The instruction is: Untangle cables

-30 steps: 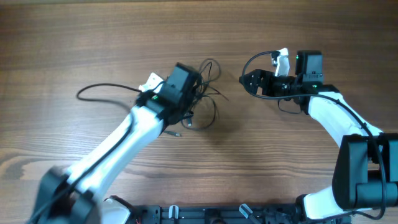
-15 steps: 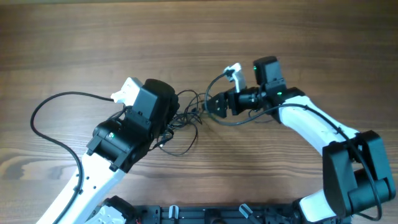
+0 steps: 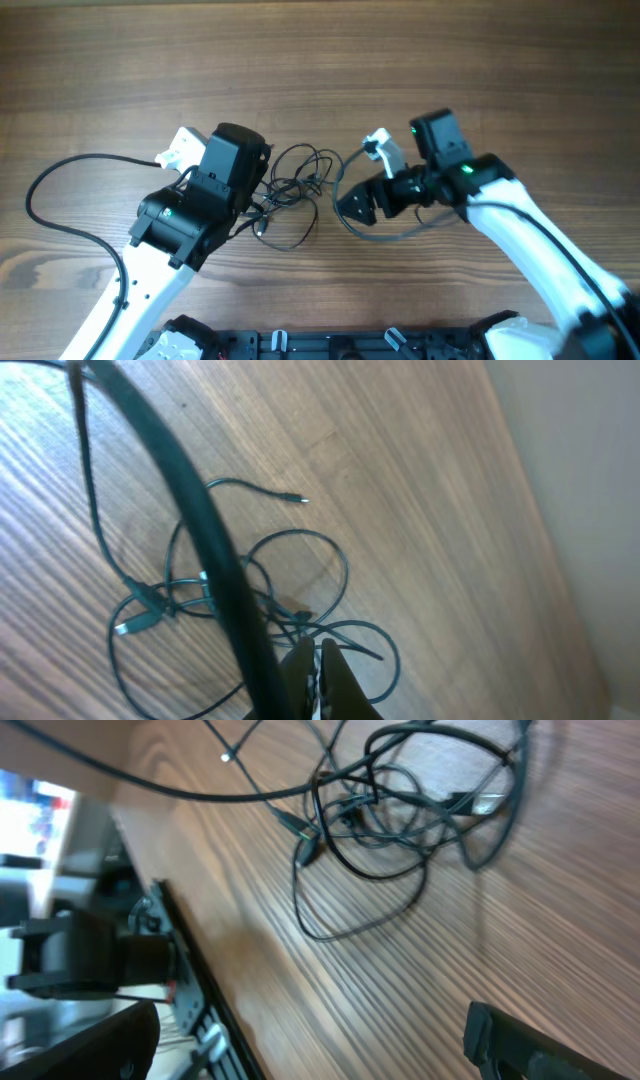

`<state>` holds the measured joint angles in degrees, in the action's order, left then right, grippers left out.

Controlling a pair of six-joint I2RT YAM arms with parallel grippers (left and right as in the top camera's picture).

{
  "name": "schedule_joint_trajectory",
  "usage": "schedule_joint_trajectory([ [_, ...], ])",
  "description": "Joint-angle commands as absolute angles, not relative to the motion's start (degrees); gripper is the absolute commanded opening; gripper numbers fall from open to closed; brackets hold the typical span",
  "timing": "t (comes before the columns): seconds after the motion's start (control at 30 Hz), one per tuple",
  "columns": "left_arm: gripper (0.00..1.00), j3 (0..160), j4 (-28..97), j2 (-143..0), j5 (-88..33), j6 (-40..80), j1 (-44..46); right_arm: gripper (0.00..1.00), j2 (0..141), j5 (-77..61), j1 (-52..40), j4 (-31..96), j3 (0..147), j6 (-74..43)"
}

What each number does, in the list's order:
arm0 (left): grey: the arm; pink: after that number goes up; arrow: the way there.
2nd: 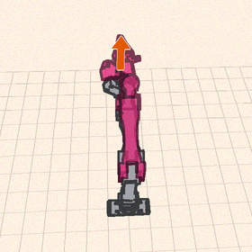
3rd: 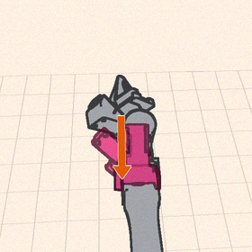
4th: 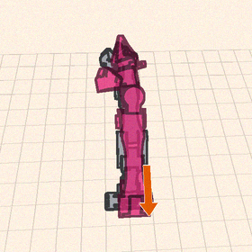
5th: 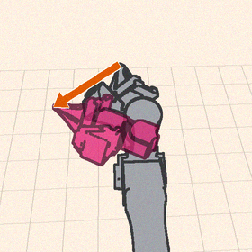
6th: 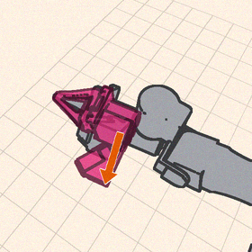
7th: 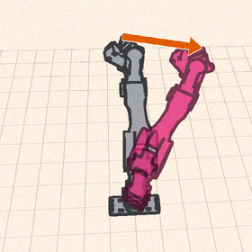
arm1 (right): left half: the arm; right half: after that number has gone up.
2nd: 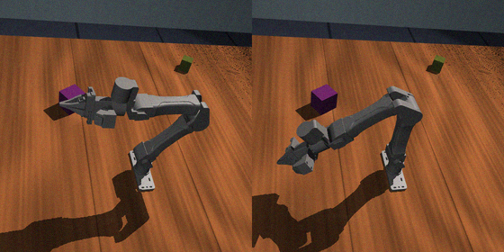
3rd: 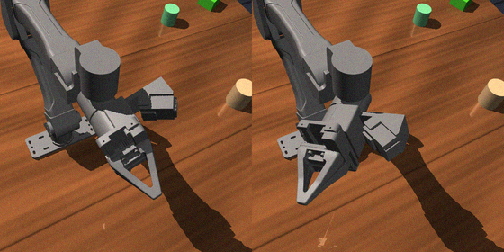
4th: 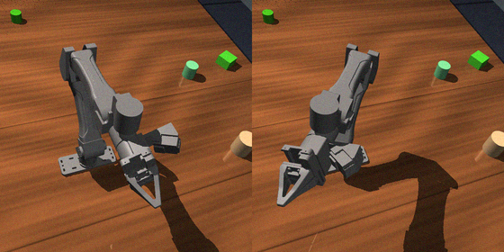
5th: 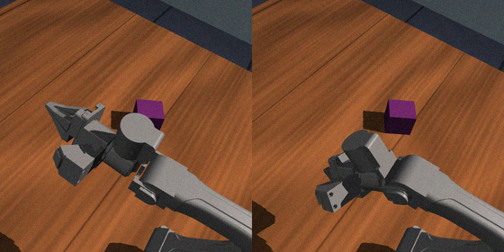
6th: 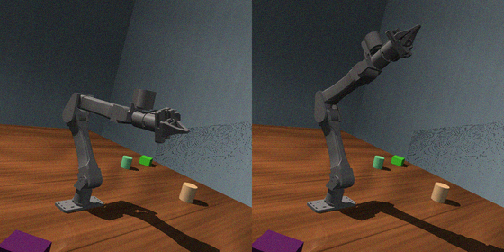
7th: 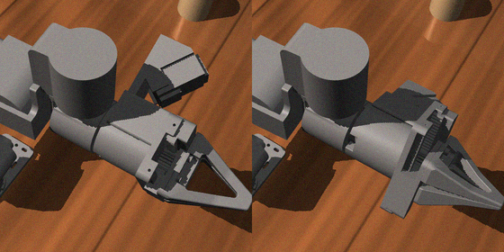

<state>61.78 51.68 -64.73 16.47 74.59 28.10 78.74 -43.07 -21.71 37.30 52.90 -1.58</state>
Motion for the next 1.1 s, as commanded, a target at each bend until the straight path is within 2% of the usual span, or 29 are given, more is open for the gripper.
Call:
schedule_joint_trajectory([
  [0.0, 0.04, 61.95, 53.21, -64.84, 16.14, 73.73, 27.83, 1.00, 67.48, -28.97, -21.80, 37.47, 51.00, -3.79],
  [0.07, 0.04, 61.95, 52.99, -64.82, 16.10, 73.76, 27.83, 1.00, 63.99, -26.33, -21.80, 34.15, 47.37, -7.75],
  [0.13, 0.04, 61.95, 52.34, -64.82, 15.40, 73.93, 27.73, 0.99, 63.55, -34.04, -22.26, 25.43, 41.08, -9.96],
  [0.2, 0.04, 61.95, 52.18, -64.82, 14.06, 73.93, 27.73, 0.82, 64.97, -41.04, -23.46, 14.20, 35.92, -9.82],
  [0.23, 0.04, 61.95, 52.16, -64.82, 13.23, 73.95, 27.73, 0.79, 65.89, -41.58, -24.58, 7.07, 33.39, -11.16],
  [0.27, 0.04, 61.95, 52.14, -64.82, 12.60, 73.97, 27.73, 0.79, 66.92, -41.25, -25.69, 1.26, 31.51, -11.90],
  [0.3, 0.04, 61.95, 52.16, -64.82, 12.23, 74.15, 27.70, 0.85, 68.14, -40.69, -27.05, -4.23, 30.13, -12.12],
  [0.37, 0.04, 61.95, 52.14, -64.82, 10.79, 74.17, 26.94, 0.91, 71.18, -37.01, -30.13, -12.19, 29.17, -11.97],
  [0.43, 0.04, 61.95, 52.14, -64.82, 7.75, 74.15, 25.26, 0.95, 75.11, -26.46, -33.26, -17.23, 29.17, -11.75],
  [0.5, 0.04, 61.95, 52.14, -64.82, 5.28, 74.15, 23.59, 0.93, 79.81, -21.15, -35.38, -22.52, 29.17, -11.38],
  [0.63, 0.04, 61.95, 52.14, -64.82, 2.35, 74.13, 21.17, 0.78, 91.02, -19.73, -38.92, -34.00, 29.21, -9.85],
  [0.73, 0.04, 61.95, 52.14, -64.82, 0.36, 74.15, 20.71, 0.59, 96.77, -17.54, -39.38, -39.68, 29.85, -11.03],
  [0.83, 0.04, 61.95, 52.18, -64.82, -1.50, 74.08, 20.71, 0.05, 98.54, -17.98, -39.38, -41.45, 31.66, -13.41],
  [0.93, 0.04, 61.95, 52.97, -64.82, -1.52, 72.90, 20.71, 0.04, 97.73, -18.00, -38.72, -44.62, 31.83, -18.70],
  [1.07, 0.04, 61.95, 57.17, -64.60, -1.61, 59.68, 20.71, 0.04, 91.15, -17.91, -32.69, -45.30, 31.83, -28.60],
])
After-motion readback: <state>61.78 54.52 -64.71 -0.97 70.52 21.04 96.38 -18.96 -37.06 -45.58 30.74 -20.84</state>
